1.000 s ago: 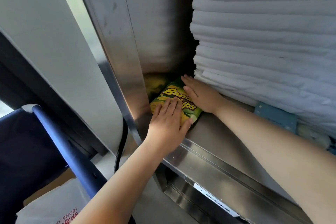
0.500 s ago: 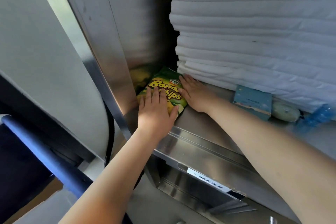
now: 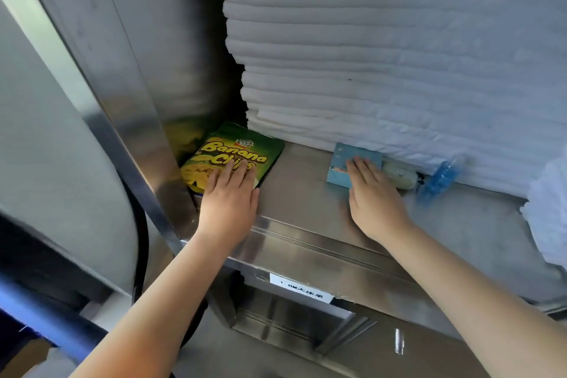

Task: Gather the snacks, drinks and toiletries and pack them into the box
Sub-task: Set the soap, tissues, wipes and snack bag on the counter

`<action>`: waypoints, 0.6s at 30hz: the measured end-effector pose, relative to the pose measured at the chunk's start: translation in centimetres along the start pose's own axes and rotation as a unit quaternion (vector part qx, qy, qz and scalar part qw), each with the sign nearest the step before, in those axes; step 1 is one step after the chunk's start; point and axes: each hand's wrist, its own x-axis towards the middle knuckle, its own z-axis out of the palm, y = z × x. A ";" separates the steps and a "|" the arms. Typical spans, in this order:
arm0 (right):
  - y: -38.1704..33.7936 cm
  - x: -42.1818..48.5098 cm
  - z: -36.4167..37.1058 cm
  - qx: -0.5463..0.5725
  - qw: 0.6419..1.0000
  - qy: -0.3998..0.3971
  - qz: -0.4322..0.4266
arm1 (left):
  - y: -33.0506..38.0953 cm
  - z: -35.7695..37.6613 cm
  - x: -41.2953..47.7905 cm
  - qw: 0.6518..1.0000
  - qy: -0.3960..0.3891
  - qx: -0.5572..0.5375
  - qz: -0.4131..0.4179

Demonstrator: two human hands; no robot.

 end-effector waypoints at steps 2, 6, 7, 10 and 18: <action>-0.3 0.4 -0.4 0.007 1.000 0.002 0.003 | 0.3 -0.2 0.5 1.000 0.008 -0.012 -0.005; -2.5 2.2 -0.7 0.011 1.000 -0.004 -0.018 | 0.0 -0.2 0.6 1.000 0.014 -0.018 -0.004; -3.1 2.6 -0.7 0.012 1.000 -0.005 -0.022 | -0.1 -0.1 0.6 1.000 0.013 -0.016 -0.003; -4.9 3.8 -0.9 0.020 0.999 -0.012 -0.032 | -0.1 0.1 0.5 1.000 0.013 -0.017 -0.007; -8.4 6.3 -0.5 0.035 0.998 -0.009 -0.053 | -0.3 0.5 0.3 1.000 0.030 -0.008 0.001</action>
